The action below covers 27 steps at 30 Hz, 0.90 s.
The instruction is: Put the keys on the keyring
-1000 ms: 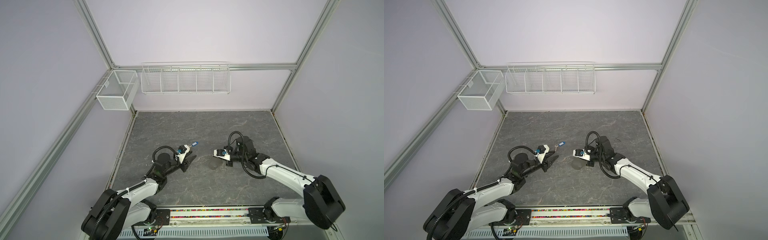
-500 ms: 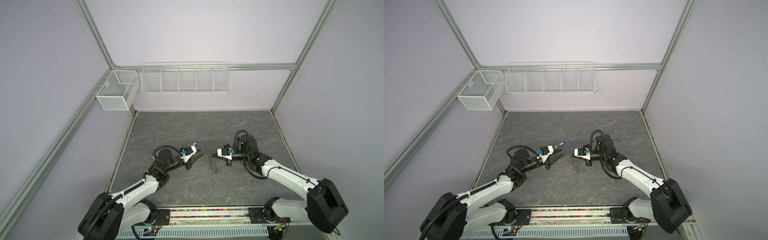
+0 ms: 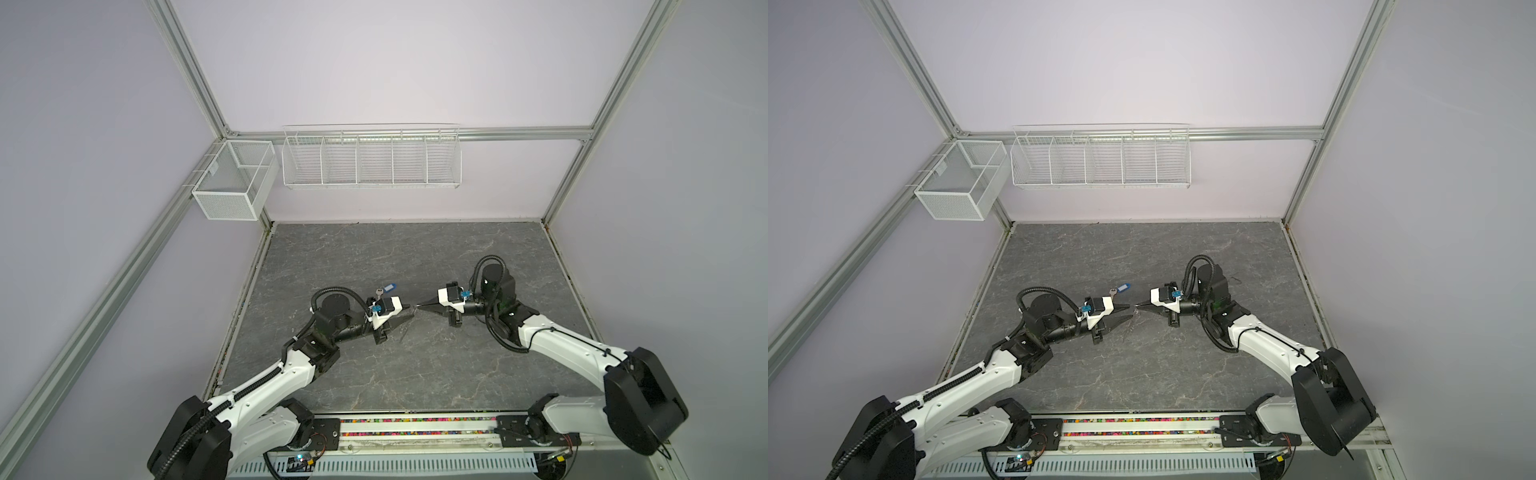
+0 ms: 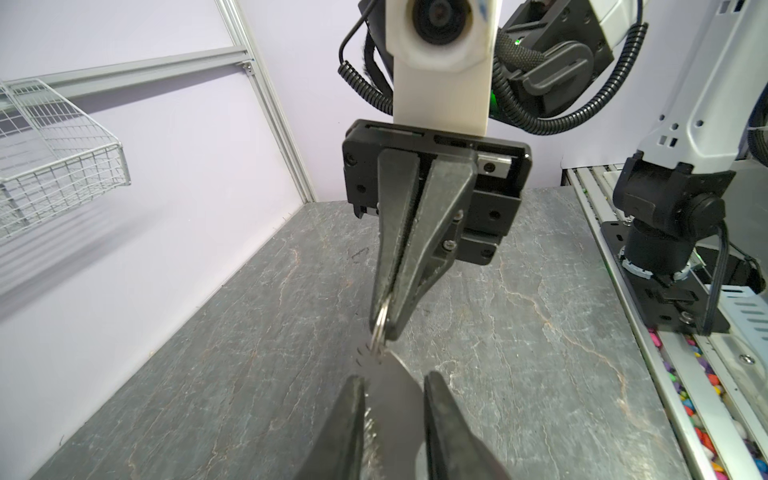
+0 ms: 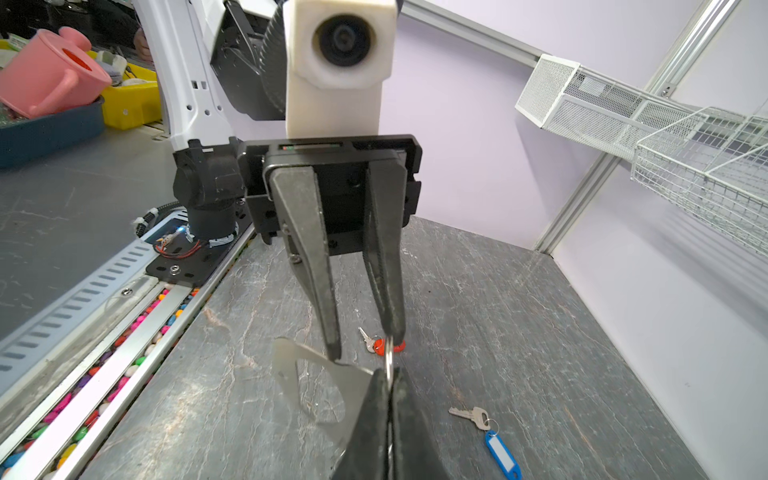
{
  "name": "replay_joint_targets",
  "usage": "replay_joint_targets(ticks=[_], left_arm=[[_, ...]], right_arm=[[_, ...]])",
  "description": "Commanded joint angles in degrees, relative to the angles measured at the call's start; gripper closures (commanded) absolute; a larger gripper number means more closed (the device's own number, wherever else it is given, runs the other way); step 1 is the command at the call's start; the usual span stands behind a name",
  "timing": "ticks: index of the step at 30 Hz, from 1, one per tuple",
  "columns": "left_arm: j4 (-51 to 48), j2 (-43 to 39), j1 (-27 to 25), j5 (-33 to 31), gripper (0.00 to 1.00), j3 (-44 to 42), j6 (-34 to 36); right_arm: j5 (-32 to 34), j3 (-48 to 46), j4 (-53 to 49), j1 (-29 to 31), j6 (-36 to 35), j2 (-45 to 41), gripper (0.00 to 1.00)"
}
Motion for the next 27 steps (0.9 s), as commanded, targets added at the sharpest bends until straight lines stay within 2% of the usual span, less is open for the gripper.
replay_joint_targets(ticks=[1,15,19,23,24,27], left_arm=[[-0.86,0.11,-0.39,-0.9,0.74,1.51,1.57],[0.07,1.75,-1.36,0.33,0.81,3.13,1.22],[0.4,2.3,-1.6,0.33,0.86,3.28,1.22],[0.49,2.78,-1.82,0.54,0.99,3.64,1.36],[0.37,2.8,-1.9,0.63,1.0,3.78,1.38],[-2.97,2.34,-2.08,0.68,1.0,4.9,2.81]], right_arm=[[-3.29,1.55,1.89,-0.26,1.16,0.57,0.93],[-5.06,3.11,-3.54,0.0,-2.21,1.79,0.93],[-5.72,3.63,-5.09,0.05,-3.52,1.73,0.93],[-5.87,4.42,-8.47,0.09,-5.87,1.8,0.93],[-5.42,4.44,-8.93,0.1,-6.31,1.85,0.91],[-3.53,3.99,-9.24,-0.09,-6.89,1.08,0.75]])
